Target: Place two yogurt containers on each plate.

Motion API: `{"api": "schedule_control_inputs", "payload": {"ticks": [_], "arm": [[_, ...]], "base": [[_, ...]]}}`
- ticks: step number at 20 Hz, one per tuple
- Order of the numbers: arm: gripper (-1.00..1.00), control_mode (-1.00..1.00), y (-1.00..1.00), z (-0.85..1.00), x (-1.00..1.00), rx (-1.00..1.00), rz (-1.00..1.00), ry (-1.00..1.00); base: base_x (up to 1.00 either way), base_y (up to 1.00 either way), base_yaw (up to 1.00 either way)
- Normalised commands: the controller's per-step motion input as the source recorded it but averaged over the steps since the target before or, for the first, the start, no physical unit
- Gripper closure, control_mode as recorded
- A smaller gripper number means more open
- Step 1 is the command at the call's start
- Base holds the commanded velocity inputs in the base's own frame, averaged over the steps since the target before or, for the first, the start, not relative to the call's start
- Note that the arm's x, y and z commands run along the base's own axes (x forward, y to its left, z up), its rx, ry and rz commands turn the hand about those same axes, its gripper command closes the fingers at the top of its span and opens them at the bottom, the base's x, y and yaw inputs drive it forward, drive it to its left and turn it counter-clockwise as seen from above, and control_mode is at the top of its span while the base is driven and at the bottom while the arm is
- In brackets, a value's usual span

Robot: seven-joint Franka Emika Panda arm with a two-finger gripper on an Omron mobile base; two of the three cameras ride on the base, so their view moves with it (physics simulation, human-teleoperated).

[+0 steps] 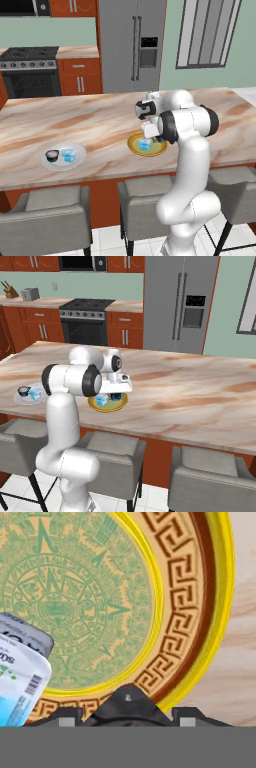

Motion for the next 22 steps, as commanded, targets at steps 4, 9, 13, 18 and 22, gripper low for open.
{"api": "schedule_control_inputs", "payload": {"ticks": [4,9,13,18,22], "arm": [[1.0,-1.0,0.0,-0.18,0.09,0.06,0.0,0.0],[1.0,-1.0,0.0,-0.16,0.0,0.01,0.0,0.0],[1.0,-1.0,0.0,-0.16,0.0,0.03,0.0,0.0],[-1.0,-1.0,0.0,-0.11,0.0,0.03,0.0,0.0],[-1.0,-1.0,0.01,-0.05,0.0,0.0,0.0,-0.01]], "base": [[0.0,0.0,0.0],[0.0,0.0,0.0],[0.0,0.0,0.0],[0.0,0.0,0.0],[0.0,0.0,0.0]]}}
